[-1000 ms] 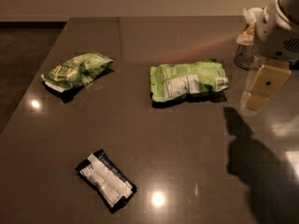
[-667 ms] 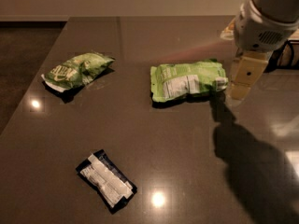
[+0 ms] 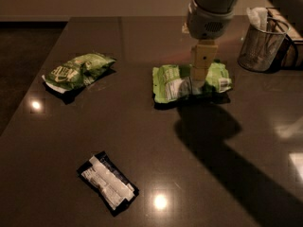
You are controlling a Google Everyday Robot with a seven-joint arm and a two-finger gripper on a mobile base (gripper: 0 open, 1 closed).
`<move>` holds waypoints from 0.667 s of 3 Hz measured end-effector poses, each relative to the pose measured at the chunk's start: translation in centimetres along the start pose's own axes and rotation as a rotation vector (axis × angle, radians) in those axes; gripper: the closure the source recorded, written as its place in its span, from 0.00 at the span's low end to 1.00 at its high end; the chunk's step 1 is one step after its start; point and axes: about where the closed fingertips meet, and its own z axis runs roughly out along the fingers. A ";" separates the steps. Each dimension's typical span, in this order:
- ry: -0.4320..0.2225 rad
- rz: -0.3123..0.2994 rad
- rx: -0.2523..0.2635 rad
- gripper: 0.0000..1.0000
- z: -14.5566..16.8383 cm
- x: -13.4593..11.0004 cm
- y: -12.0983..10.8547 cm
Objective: Move green jalapeno chip bag near rxbar blueberry
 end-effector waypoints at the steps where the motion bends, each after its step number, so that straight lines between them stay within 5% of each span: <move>1: -0.019 -0.073 -0.012 0.00 2.5 -4.4 -3.2; 2: -0.016 -0.146 -0.020 0.00 5.0 -9.0 -4.9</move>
Offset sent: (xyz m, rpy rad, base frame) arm 0.0761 0.1535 -0.0500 -0.0714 0.0310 0.2386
